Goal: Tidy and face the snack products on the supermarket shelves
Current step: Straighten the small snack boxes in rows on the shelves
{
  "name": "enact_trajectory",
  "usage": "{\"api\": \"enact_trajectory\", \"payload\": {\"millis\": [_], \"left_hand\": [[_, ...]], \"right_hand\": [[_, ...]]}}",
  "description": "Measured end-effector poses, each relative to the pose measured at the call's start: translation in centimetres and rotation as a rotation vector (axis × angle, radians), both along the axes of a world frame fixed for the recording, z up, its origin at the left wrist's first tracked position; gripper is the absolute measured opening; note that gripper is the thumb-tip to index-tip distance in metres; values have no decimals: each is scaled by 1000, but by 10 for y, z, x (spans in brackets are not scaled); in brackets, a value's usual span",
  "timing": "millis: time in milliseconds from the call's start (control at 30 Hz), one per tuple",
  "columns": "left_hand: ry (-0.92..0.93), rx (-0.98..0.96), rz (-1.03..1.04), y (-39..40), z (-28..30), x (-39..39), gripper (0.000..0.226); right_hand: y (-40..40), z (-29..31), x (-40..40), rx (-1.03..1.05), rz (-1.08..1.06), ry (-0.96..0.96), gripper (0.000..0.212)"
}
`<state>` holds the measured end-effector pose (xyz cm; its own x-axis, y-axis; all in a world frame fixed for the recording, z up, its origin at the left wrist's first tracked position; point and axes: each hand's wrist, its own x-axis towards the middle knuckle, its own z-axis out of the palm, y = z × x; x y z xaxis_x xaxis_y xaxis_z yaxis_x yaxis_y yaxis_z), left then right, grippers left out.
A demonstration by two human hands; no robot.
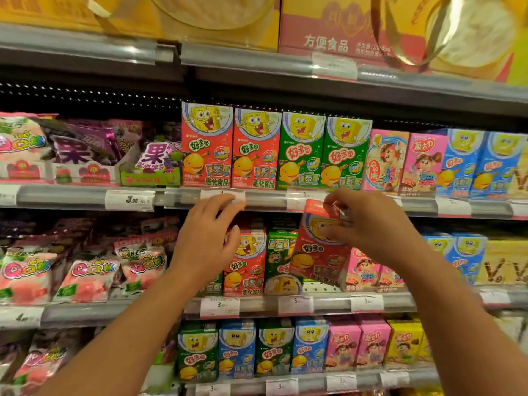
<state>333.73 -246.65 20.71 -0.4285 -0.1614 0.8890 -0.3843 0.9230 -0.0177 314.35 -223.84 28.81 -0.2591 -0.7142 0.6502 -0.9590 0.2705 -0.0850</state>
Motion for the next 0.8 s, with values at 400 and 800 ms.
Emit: {"api": "enact_trajectory", "payload": {"millis": [400,800], "left_hand": [[-284,168,317,-26,-62,14,63],[-284,189,234,-25,-36,22,48]], "right_hand": [[1,-69,16,-265,161,-451,32],[-2,-73,23,-335,104,-432,40]]}}
